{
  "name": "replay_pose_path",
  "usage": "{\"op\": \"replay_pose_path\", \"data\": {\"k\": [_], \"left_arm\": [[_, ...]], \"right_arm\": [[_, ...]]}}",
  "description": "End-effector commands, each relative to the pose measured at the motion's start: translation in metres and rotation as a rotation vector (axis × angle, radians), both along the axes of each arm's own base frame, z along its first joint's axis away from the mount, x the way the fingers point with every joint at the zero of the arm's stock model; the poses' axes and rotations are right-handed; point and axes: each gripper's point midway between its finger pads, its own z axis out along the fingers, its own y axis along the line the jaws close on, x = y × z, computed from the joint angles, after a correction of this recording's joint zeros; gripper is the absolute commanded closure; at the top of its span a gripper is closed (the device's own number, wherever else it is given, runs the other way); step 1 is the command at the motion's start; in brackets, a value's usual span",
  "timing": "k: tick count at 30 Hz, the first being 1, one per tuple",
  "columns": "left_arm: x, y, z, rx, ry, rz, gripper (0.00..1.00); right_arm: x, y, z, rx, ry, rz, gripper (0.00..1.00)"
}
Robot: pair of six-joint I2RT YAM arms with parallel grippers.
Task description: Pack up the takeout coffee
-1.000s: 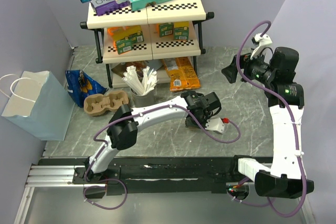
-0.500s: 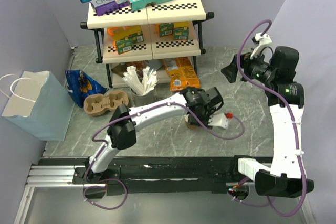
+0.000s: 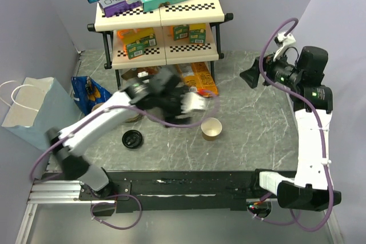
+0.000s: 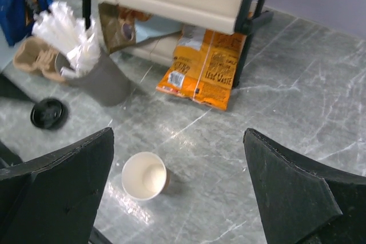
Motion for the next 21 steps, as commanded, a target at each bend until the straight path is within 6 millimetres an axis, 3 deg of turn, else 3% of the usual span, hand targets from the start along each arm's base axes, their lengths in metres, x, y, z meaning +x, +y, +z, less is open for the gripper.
{"op": "replay_pose_path", "data": {"k": [1,2,3,6,12,21], "left_arm": [[-0.016,0.082,-0.067,0.163,0.093,0.174,0.17],[-0.005,0.094,-0.065,0.142,0.02,0.261,0.18],[-0.011,0.111,-0.092,0.195,0.057,0.315,0.19],[-0.016,0.138,-0.121,0.216,0.132,0.454,0.23],[-0.019,0.156,-0.157,0.265,0.15,0.53,0.3],[-0.013,0.179,-0.187,0.374,0.116,0.58,0.41]], "right_arm": [[-0.024,0.017,0.007,-0.071,-0.135,0.152,0.0],[-0.026,0.02,0.005,-0.08,-0.142,0.166,0.0],[-0.027,0.02,0.002,-0.097,-0.143,0.161,0.0],[-0.026,0.023,-0.014,-0.161,-0.116,0.147,0.0],[-0.035,0.03,-0.036,-0.191,-0.061,0.172,0.0],[-0.035,0.031,-0.036,-0.204,-0.053,0.177,0.0]]}}
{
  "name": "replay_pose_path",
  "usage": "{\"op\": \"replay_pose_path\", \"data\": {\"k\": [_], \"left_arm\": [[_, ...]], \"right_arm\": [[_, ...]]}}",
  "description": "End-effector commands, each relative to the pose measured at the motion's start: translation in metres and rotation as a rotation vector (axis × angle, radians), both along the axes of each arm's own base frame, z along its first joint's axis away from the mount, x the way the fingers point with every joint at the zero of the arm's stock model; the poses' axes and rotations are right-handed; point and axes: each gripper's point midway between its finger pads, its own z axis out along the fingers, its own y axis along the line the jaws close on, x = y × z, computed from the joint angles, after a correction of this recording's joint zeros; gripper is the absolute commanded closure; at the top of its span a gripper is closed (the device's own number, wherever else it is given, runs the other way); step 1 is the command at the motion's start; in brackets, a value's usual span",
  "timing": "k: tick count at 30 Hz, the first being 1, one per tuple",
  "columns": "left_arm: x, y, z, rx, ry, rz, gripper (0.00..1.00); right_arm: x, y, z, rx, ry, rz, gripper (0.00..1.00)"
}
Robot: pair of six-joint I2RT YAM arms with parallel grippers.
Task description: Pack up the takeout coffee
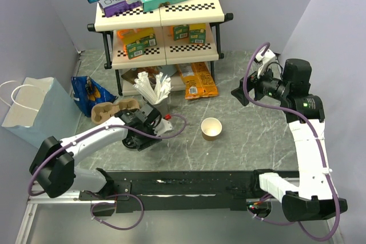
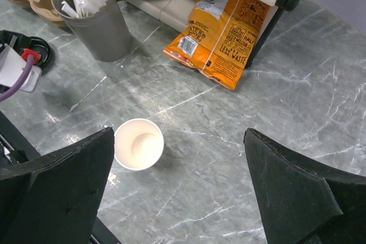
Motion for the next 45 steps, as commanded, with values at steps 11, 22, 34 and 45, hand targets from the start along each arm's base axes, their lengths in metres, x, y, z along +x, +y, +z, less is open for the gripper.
{"op": "replay_pose_path", "data": {"k": [11,22,34,45], "left_arm": [[0.001,0.024,-0.034,0.122,0.012,0.072,0.47],[-0.001,0.027,-0.048,0.152,0.042,0.066,0.54],[0.002,0.029,-0.052,0.18,0.041,0.065,0.65],[-0.006,0.029,-0.042,0.179,0.084,0.054,0.81]], "right_arm": [[0.001,0.002,0.007,-0.02,-0.041,0.009,0.0],[0.003,0.004,0.006,-0.009,-0.034,0.014,0.0],[0.003,0.005,0.002,-0.003,-0.035,0.01,0.0],[-0.001,0.007,-0.001,0.008,-0.016,0.021,0.0]]}}
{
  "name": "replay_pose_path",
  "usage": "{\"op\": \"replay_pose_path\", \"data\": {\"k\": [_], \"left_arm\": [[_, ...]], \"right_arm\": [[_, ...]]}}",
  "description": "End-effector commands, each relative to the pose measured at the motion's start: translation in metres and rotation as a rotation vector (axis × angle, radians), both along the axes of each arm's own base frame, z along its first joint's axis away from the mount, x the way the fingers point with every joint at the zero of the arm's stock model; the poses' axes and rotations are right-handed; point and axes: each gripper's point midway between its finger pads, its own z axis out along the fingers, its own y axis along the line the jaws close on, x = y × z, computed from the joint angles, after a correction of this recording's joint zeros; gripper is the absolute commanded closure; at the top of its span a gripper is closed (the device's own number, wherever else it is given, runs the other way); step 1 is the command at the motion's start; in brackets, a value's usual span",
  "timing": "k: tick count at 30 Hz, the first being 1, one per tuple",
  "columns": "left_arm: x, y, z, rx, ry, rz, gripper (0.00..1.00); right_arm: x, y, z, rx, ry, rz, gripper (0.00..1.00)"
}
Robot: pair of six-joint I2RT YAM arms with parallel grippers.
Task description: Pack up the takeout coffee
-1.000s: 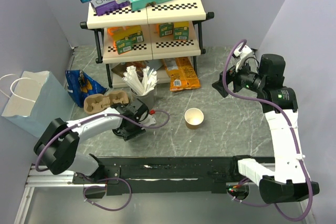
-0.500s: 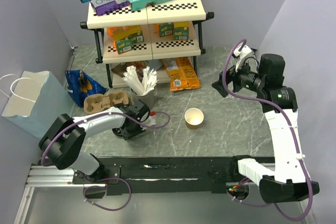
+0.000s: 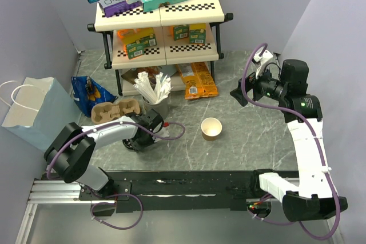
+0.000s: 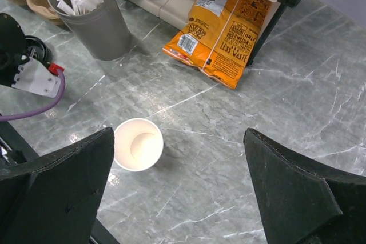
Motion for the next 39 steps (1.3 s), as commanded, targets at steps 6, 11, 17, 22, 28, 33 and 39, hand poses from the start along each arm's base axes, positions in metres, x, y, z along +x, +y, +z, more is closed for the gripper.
{"op": "replay_pose_path", "data": {"k": [6,11,17,22,28,33,39], "left_arm": [[-0.015,-0.027,0.042,-0.181,0.064,-0.048,0.91],[-0.039,-0.059,0.086,-0.4,0.144,-0.169,0.99],[-0.051,-0.117,0.177,-0.748,0.17,-0.386,0.99],[-0.038,-0.142,0.224,-0.861,0.075,-0.53,0.99],[-0.008,-0.174,0.279,-1.0,-0.073,-0.58,0.99],[0.003,-0.2,0.316,-1.189,-0.15,-0.537,0.99],[0.005,-0.229,0.348,-1.378,-0.087,-0.526,0.99]], "right_arm": [[-0.019,0.014,-0.003,-0.001,0.004,0.083,0.0],[-0.031,0.016,-0.004,-0.03,-0.015,0.123,0.0],[-0.04,0.017,0.01,-0.035,-0.134,0.129,0.0],[-0.052,0.026,0.032,0.025,-0.174,0.163,0.0],[-0.061,0.04,0.052,0.115,-0.153,0.213,0.0],[-0.069,0.055,0.065,0.207,-0.113,0.288,0.0],[-0.059,0.049,0.07,0.239,-0.076,0.208,0.0]]}}
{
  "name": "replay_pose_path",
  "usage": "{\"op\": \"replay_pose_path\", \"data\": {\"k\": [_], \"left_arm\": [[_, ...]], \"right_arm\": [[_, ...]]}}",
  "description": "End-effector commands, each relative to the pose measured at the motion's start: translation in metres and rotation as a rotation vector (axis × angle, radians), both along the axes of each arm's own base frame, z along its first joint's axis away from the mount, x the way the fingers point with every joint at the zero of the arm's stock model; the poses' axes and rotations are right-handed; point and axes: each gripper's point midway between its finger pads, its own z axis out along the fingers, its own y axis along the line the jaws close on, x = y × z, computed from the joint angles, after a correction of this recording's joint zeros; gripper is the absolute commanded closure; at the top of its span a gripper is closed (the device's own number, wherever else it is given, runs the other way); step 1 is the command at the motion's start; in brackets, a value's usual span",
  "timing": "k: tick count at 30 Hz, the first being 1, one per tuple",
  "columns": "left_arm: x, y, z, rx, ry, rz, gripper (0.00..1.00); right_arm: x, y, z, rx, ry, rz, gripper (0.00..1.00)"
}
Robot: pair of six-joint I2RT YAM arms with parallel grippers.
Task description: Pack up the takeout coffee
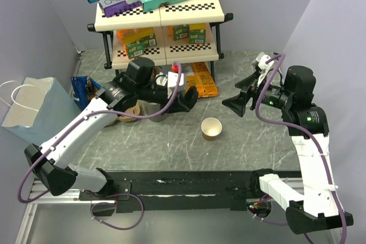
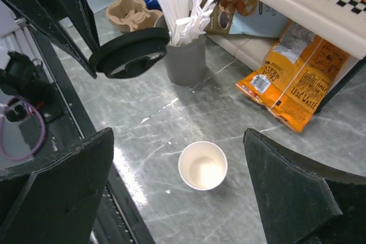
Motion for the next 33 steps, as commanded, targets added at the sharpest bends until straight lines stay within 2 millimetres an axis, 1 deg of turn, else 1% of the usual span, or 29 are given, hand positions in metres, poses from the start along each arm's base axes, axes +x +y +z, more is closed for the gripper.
{"op": "replay_pose_path", "data": {"k": [1,2,3,4,5,6,7,8,9,10,11,12,13,14,15,16,17,18,19,20,22,23,25,26,28,29,30,32,33], "left_arm": [[-0.003,-0.029,0.036,-0.189,0.094,-0.089,0.99],[-0.002,-0.035,0.046,-0.233,0.142,-0.085,0.99],[-0.005,-0.039,0.046,-0.25,0.207,-0.093,0.99],[-0.003,-0.044,0.035,-0.256,0.269,-0.088,0.99],[-0.002,-0.049,0.042,-0.293,0.321,-0.083,0.99],[0.0,-0.052,0.043,-0.31,0.327,-0.089,0.99],[0.004,-0.056,0.034,-0.301,0.36,-0.08,0.99],[0.006,-0.059,0.031,-0.301,0.378,-0.074,0.99],[0.009,-0.061,0.029,-0.304,0.385,-0.07,0.99],[0.01,-0.064,0.017,-0.296,0.412,-0.073,0.99],[0.009,-0.066,0.015,-0.304,0.459,-0.073,0.99],[0.01,-0.069,0.021,-0.347,0.439,-0.093,0.99],[0.01,-0.072,0.007,-0.338,0.481,-0.099,0.99],[0.008,-0.074,0.004,-0.339,0.531,-0.097,0.99],[0.008,-0.077,0.001,-0.355,0.527,-0.109,0.99],[0.005,-0.078,-0.008,-0.346,0.553,-0.113,0.99],[0.0,-0.078,-0.013,-0.335,0.588,-0.13,0.99],[0.0,-0.08,-0.02,-0.326,0.603,-0.136,0.99],[-0.005,-0.083,-0.026,-0.312,0.62,-0.149,0.99],[-0.007,-0.085,-0.032,-0.297,0.62,-0.157,0.99],[-0.012,-0.088,-0.043,-0.268,0.624,-0.161,0.99],[-0.014,-0.089,-0.047,-0.262,0.619,-0.169,0.99],[-0.021,-0.092,-0.058,-0.239,0.648,-0.182,0.99],[-0.023,-0.093,-0.059,-0.238,0.657,-0.186,0.99],[-0.024,-0.096,-0.068,-0.229,0.673,-0.183,0.99],[-0.022,-0.097,-0.071,-0.227,0.677,-0.182,0.99],[-0.021,-0.1,-0.076,-0.219,0.69,-0.187,0.99],[-0.02,-0.102,-0.079,-0.216,0.702,-0.201,0.98],[-0.018,-0.105,-0.085,-0.208,0.717,-0.2,0.98]], "right_arm": [[0.005,-0.004,0.03,0.078,-0.006,-0.058,0.0],[0.004,-0.004,0.034,0.12,0.038,-0.052,0.0],[0.008,-0.01,0.036,0.142,0.059,-0.078,0.0],[0.014,-0.018,0.037,0.153,0.068,-0.113,0.0],[0.017,-0.021,0.04,0.186,0.108,-0.142,0.0],[0.022,-0.03,0.04,0.191,0.114,-0.186,0.0],[0.024,-0.034,0.039,0.188,0.118,-0.212,0.0],[0.027,-0.041,0.035,0.177,0.135,-0.255,0.0],[0.031,-0.047,0.028,0.165,0.15,-0.303,0.0],[0.033,-0.052,0.023,0.161,0.167,-0.331,0.0],[0.033,-0.055,0.007,0.157,0.21,-0.351,0.0],[0.032,-0.057,-0.002,0.159,0.239,-0.36,0.0],[0.03,-0.058,-0.01,0.162,0.26,-0.366,0.0],[0.028,-0.058,-0.029,0.16,0.318,-0.367,0.0],[0.026,-0.058,-0.037,0.162,0.342,-0.362,0.0],[0.023,-0.057,-0.046,0.158,0.363,-0.36,0.0],[0.022,-0.058,-0.06,0.15,0.398,-0.359,0.0],[0.02,-0.057,-0.068,0.146,0.419,-0.352,0.0],[0.017,-0.055,-0.074,0.146,0.438,-0.338,0.0],[0.015,-0.055,-0.089,0.117,0.444,-0.318,0.0],[0.009,-0.051,-0.099,0.113,0.448,-0.274,0.0],[0.006,-0.051,-0.112,0.082,0.444,-0.252,0.0],[0.005,-0.054,-0.121,0.064,0.431,-0.261,0.0],[0.004,-0.057,-0.135,0.051,0.463,-0.279,0.0],[0.002,-0.058,-0.149,0.04,0.507,-0.285,0.0],[0.002,-0.057,-0.152,0.044,0.521,-0.283,0.0],[0.002,-0.056,-0.154,0.051,0.529,-0.281,0.0],[0.004,-0.056,-0.155,0.064,0.53,-0.284,0.0],[0.005,-0.056,-0.155,0.068,0.528,-0.289,0.0]]}}
